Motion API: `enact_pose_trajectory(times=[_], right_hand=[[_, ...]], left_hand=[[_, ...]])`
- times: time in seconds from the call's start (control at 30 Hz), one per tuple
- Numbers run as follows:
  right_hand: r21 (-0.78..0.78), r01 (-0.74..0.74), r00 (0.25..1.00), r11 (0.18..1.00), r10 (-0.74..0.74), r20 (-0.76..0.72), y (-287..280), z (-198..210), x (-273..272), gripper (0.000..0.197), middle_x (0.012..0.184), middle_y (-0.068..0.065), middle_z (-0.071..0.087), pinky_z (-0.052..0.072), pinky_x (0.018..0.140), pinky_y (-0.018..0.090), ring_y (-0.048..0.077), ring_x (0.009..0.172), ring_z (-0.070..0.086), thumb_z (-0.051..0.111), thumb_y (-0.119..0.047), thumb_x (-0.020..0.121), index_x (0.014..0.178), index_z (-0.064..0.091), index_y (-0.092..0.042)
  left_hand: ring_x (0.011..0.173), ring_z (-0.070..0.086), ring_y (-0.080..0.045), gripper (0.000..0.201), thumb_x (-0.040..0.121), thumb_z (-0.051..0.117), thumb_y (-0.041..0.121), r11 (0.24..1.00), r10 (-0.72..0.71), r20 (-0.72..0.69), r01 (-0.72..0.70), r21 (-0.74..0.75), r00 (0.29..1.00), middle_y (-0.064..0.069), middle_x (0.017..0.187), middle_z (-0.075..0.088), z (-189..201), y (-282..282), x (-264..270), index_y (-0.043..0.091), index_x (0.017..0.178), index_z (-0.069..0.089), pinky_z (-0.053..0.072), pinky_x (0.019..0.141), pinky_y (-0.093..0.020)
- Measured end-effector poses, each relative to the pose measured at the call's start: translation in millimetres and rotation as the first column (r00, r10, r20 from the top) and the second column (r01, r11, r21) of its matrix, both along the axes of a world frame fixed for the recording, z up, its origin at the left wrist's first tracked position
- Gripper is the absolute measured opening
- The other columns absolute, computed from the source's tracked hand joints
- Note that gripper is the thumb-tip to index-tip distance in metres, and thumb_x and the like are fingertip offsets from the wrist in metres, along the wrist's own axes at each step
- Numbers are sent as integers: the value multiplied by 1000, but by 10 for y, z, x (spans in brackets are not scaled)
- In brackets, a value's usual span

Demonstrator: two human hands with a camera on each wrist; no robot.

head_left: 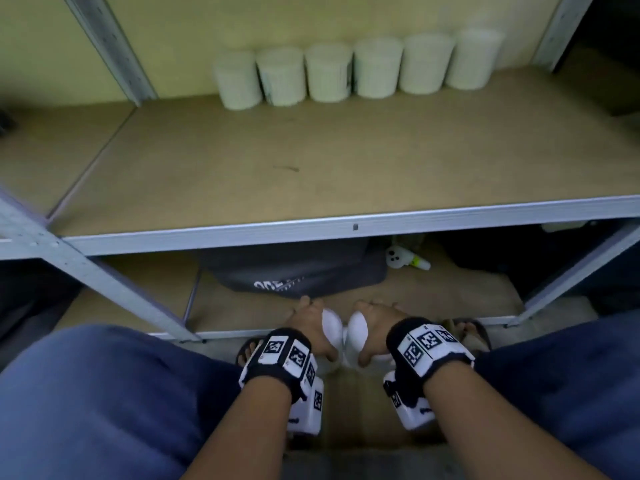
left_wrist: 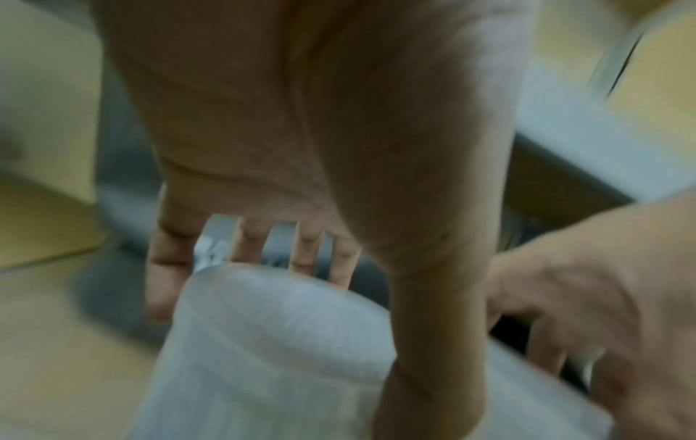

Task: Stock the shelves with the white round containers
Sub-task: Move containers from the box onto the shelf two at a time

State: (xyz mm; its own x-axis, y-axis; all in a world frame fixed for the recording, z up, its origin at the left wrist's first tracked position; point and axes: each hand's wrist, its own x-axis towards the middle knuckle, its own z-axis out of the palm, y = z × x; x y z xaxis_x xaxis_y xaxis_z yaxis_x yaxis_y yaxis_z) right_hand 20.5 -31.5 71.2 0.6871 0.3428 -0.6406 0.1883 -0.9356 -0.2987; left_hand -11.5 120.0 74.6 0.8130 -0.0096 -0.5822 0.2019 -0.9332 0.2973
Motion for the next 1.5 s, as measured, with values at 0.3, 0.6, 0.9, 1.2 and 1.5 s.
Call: enact_pose_trajectory(times=[0.3, 0.6, 0.9, 1.2, 1.5], right_hand=[[30, 20, 982, 999, -25, 186, -197, 1156, -58, 75, 118, -2, 37, 46, 88, 43, 33, 117, 41, 80, -40, 58, 120, 39, -31], [245, 41, 903, 969, -141, 406, -469, 2155, -222, 82, 124, -7, 38, 46, 96, 43, 26, 117, 44, 78, -42, 55, 128, 41, -40], [419, 38, 807, 907, -275, 523, -548, 2569, 140, 79, 133, -11, 36, 44, 100, 32, 15, 123, 42, 80, -37, 62, 132, 44, -35], [387, 116, 826, 915, -305, 475, -520, 2382, 677, 73, 136, -8, 43, 41, 101, 31, 17, 126, 41, 81, -33, 63, 129, 51, -29], [365, 94, 843, 926, -269, 466, -531, 2239, 748, 76, 146, -6, 34, 31, 111, 34, 21, 136, 28, 78, -38, 69, 136, 43, -30]], left_hand=[[122, 34, -27, 88, 59, 78, 38, 996, -12, 272, 35, -76, 962, 5, 129, 32, 1028, -27, 9, 32, 134, 32, 44, 97, -46], [124, 42, -23, 91, 59, 77, 39, 982, -31, 506, 121, -145, 862, 8, 136, 38, 1977, 17, -49, 31, 138, 35, 43, 100, -35], [122, 45, -16, 90, 63, 77, 40, 982, 41, 617, 83, -171, 786, 10, 134, 37, 2495, 22, 265, 29, 142, 34, 45, 91, -29], [123, 46, -17, 87, 63, 78, 35, 983, 41, 530, 60, -172, 847, 7, 138, 41, 2313, -6, 716, 26, 140, 39, 44, 98, -31], [126, 42, -19, 86, 65, 77, 41, 983, -8, 504, 100, -156, 864, 10, 140, 39, 2241, 11, 846, 30, 140, 35, 42, 102, -39]])
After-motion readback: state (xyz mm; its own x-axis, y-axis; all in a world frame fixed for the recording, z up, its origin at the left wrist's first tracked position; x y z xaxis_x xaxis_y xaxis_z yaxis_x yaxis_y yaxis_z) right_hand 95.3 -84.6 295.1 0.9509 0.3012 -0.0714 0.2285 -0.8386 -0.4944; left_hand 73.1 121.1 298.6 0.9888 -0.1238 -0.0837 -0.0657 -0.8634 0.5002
